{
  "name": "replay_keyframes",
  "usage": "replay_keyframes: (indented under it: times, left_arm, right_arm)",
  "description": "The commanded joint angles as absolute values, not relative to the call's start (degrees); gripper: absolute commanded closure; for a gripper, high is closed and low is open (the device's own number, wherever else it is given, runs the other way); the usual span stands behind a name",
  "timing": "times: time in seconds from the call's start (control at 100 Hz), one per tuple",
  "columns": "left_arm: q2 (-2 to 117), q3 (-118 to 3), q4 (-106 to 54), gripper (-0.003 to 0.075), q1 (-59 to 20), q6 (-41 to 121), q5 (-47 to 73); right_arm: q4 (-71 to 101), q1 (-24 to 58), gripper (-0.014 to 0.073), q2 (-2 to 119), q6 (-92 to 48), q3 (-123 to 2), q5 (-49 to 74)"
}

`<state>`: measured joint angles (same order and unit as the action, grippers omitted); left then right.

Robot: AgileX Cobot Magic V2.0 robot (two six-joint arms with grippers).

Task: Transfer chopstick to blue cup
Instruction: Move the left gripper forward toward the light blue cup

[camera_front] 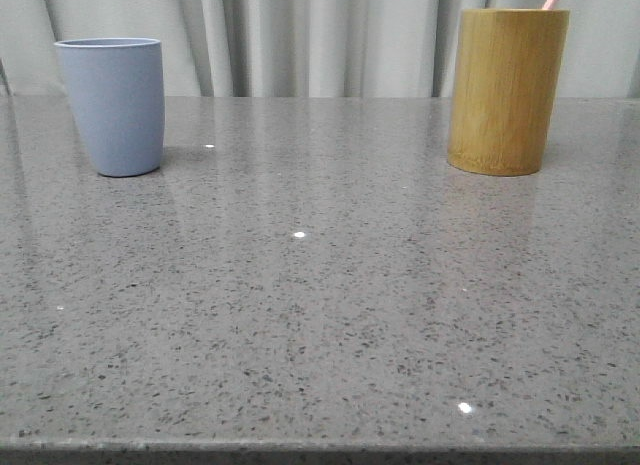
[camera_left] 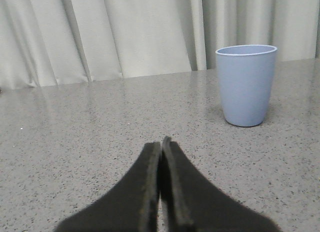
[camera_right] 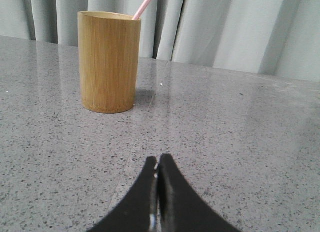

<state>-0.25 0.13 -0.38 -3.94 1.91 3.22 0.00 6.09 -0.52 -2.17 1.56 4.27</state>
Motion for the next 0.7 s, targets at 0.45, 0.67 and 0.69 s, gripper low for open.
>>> replay_keyframes:
  times: [0.45,0.67,0.69]
  left_arm:
    - [-2.2,0.6,-0.5,0.0739,-3.7,1.6,-1.1]
    - [-2.2,0.6,-0.5,0.0739,-3.7,1.6,-1.1]
    - [-2.2,0.6,-0.5,0.0739,-3.7,1.6,-1.2]
  right_arm:
    - [0.0,5.9,0.0661,-1.7,-2.5,1.6,-0.3]
    - [0.0,5.9,0.0661,-1.7,-2.5,1.6,-0.4]
    - [0.0,5.9,0.0661,-1.7,-2.6,1.6,-0.9]
